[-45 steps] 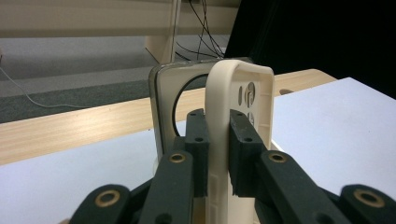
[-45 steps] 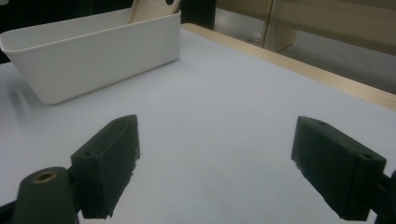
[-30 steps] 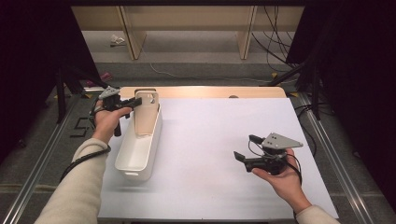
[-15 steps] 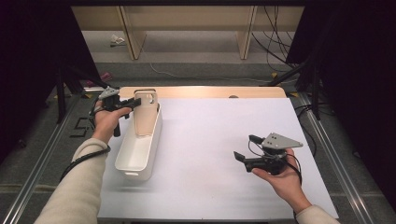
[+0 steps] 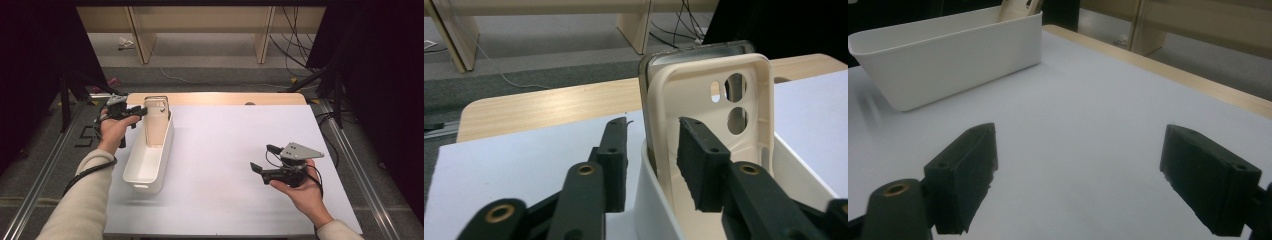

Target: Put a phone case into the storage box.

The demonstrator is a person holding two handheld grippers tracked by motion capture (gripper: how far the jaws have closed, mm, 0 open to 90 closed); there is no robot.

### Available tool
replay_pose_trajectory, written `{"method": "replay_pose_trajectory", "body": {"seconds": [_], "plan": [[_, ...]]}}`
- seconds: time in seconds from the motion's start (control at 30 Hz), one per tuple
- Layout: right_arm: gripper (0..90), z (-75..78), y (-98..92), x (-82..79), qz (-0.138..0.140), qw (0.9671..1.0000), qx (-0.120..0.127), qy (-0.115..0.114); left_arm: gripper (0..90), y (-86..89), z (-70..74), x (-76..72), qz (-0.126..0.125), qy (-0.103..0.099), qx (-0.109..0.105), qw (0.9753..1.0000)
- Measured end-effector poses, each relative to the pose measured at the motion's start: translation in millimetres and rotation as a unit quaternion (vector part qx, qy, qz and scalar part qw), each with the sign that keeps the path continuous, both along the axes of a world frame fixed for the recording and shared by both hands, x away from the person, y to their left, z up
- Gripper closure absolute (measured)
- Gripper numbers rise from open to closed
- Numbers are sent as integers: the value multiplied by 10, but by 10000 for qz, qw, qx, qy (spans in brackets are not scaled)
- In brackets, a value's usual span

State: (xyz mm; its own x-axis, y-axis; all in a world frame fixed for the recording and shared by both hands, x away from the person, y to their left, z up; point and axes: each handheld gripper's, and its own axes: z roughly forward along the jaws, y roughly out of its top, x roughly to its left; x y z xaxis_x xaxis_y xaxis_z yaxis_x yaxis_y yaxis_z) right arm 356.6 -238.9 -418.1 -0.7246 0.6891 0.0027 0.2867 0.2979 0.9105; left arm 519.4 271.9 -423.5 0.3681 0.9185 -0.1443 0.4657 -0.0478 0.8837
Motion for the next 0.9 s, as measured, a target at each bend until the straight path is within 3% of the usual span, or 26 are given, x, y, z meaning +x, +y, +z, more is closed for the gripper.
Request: {"method": "replay_pose_trajectory", "body": {"seconds": [0.27, 0.33, 0.47, 0.63, 0.7, 0.8, 0.9], "plan": [[163, 0, 1, 1, -2, 10000, -11, -1, 399, -5, 157, -174, 121, -178, -181, 9996], [163, -1, -1, 2, -4, 10000, -17, 1, 333, -12, 194, -235, 123, -176, -272, 9994], [163, -3, -2, 5, -3, 10000, -27, 2, 149, -25, 267, -357, 126, -93, -236, 9996], [163, -1, -9, 7, -16, 10000, -42, 9, 161, -19, 354, -532, -255, -159, -68, 9995], [163, 0, -13, 8, -25, 10000, -42, 6, 144, -32, 376, -590, -299, -156, 14, 9994], [162, -1, -17, 10, -29, 10000, -42, 8, 64, -70, 395, -690, -335, -192, 105, 9992], [163, -1, -22, 13, -41, 10000, -26, 7, 13, -114, 393, -782, -423, -229, 41, 9988]]}}
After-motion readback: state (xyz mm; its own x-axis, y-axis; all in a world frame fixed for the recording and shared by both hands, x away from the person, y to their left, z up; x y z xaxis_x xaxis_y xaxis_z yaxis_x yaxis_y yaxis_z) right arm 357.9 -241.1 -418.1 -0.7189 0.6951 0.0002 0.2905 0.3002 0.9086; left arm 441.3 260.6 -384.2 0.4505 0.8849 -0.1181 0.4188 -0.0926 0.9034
